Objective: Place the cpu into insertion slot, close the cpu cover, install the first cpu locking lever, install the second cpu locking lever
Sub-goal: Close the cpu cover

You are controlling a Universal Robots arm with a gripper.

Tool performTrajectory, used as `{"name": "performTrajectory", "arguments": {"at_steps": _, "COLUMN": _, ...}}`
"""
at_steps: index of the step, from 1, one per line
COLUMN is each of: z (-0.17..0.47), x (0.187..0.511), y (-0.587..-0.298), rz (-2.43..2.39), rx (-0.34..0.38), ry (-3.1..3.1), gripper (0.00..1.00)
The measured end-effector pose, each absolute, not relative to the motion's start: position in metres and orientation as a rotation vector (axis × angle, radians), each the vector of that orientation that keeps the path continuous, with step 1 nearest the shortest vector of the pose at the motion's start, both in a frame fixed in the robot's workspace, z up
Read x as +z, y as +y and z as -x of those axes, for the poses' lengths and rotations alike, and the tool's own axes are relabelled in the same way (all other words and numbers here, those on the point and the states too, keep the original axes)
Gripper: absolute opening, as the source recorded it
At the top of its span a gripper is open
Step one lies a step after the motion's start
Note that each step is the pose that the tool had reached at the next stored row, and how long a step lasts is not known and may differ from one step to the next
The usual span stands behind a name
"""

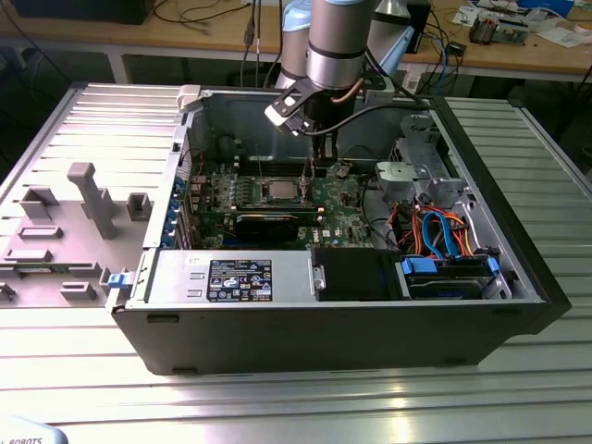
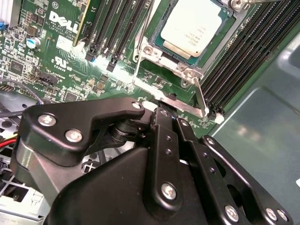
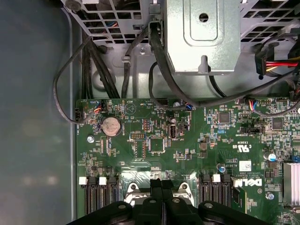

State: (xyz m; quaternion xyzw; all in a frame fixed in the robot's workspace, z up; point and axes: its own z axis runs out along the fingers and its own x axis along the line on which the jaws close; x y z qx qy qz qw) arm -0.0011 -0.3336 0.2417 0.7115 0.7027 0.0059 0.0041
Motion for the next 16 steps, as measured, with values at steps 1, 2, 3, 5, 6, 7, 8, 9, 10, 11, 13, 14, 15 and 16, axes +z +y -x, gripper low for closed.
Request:
{"name": "performTrajectory", "arguments": {"at_steps": 1, "z": 0.0013, "x": 0.2417, "y": -0.3336, "rz": -2.229, "rx": 0.019, "ry": 2.202, "gripper": 0.11}}
{"name": "performTrajectory", "arguments": {"at_steps": 2, "z": 0.0014, "x": 0.2417, "y": -0.3336, "rz": -2.229, "rx": 0.018, "ry": 2.202, "gripper": 0.11}}
{"name": "performTrajectory", "arguments": {"at_steps": 3, "z": 0.0016, "x": 0.2417, "y": -0.3336, "rz": -2.229, "rx": 0.018, "ry": 2.202, "gripper": 0.11}}
{"name": "performTrajectory", "arguments": {"at_steps": 5, "z": 0.0019, "x": 0.2416, "y": -0.3336, "rz": -2.229, "rx": 0.018, "ry": 2.202, "gripper": 0.11}}
{"name": "performTrajectory", "arguments": {"at_steps": 6, "z": 0.0020, "x": 0.2416, "y": -0.3336, "rz": -2.229, "rx": 0.019, "ry": 2.202, "gripper": 0.11}}
{"name": "performTrajectory", "arguments": {"at_steps": 7, "z": 0.0022, "x": 0.2416, "y": -0.3336, "rz": -2.229, "rx": 0.019, "ry": 2.202, "gripper": 0.11}}
{"name": "performTrajectory", "arguments": {"at_steps": 8, "z": 0.0023, "x": 0.2416, "y": -0.3336, "rz": -2.229, "rx": 0.019, "ry": 2.202, "gripper": 0.11}}
{"name": "performTrajectory", "arguments": {"at_steps": 9, "z": 0.0025, "x": 0.2415, "y": -0.3336, "rz": -2.229, "rx": 0.019, "ry": 2.202, "gripper": 0.11}}
{"name": "performTrajectory", "arguments": {"at_steps": 10, "z": 0.0028, "x": 0.2415, "y": -0.3336, "rz": -2.229, "rx": 0.019, "ry": 2.202, "gripper": 0.11}}
{"name": "performTrajectory", "arguments": {"at_steps": 11, "z": 0.0031, "x": 0.2415, "y": -0.3336, "rz": -2.229, "rx": 0.018, "ry": 2.202, "gripper": 0.11}}
{"name": "performTrajectory", "arguments": {"at_steps": 13, "z": 0.0038, "x": 0.2415, "y": -0.3336, "rz": -2.229, "rx": 0.019, "ry": 2.202, "gripper": 0.11}}
{"name": "performTrajectory", "arguments": {"at_steps": 14, "z": 0.0039, "x": 0.2415, "y": -0.3336, "rz": -2.229, "rx": 0.018, "ry": 2.202, "gripper": 0.11}}
{"name": "performTrajectory", "arguments": {"at_steps": 15, "z": 0.0042, "x": 0.2414, "y": -0.3336, "rz": -2.229, "rx": 0.019, "ry": 2.202, "gripper": 0.11}}
{"name": "performTrajectory", "arguments": {"at_steps": 16, "z": 0.0044, "x": 0.2415, "y": -0.3336, "rz": -2.229, "rx": 0.019, "ry": 2.202, "gripper": 0.11}}
